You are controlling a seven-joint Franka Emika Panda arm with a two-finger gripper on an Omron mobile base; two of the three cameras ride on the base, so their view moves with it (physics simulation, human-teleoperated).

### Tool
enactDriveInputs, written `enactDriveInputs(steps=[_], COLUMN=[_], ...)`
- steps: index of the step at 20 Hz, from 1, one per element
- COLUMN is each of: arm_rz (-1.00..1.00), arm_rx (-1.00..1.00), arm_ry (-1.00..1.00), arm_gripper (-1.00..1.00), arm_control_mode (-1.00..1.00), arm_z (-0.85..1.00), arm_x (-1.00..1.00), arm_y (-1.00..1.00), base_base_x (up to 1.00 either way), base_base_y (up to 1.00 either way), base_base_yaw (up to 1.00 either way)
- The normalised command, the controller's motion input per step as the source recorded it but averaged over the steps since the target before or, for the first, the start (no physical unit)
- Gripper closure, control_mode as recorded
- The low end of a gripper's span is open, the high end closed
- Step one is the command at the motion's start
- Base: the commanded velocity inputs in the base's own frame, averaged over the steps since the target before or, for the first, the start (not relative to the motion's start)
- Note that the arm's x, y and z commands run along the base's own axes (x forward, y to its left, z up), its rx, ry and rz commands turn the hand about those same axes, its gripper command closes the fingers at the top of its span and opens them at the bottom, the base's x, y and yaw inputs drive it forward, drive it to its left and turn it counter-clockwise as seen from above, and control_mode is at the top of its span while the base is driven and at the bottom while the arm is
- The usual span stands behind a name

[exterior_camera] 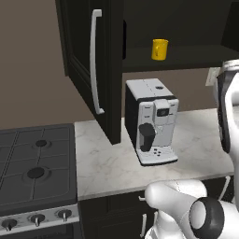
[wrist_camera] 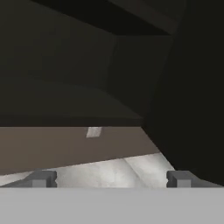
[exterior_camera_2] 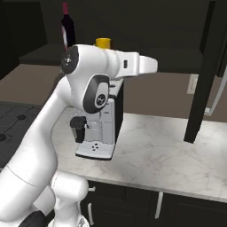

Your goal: Open the cabinet directly in front. Then move the wine and the mug to the dining counter with the candle on it.

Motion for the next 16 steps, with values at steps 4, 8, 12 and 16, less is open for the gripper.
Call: enactDriveInputs(steps=[4,8,12,16], arm_rz=[0.29,0.25,0.21,0.08], arm_rx=[0.04,0.07,0.06,0.10], arm_ry=[-0.02,0.00,0.00,-0.12], arm_gripper=[-1.00,-1.00,-1.00,-1.00], arm_control_mode=[-1.00,-1.00,-1.00,-1.00], arm_z=[-0.10,0.04,0.11,0.11], arm_x=[-0.14,0.00,0.00,-0.16], arm_y=[1.00,1.00,1.00,0.98], base_base_x=[0.00,0.00,0.00,0.00], base_base_y=[0.00,0.00,0.00,0.00], base_base_yaw=[0.00,0.00,0.00,0.00])
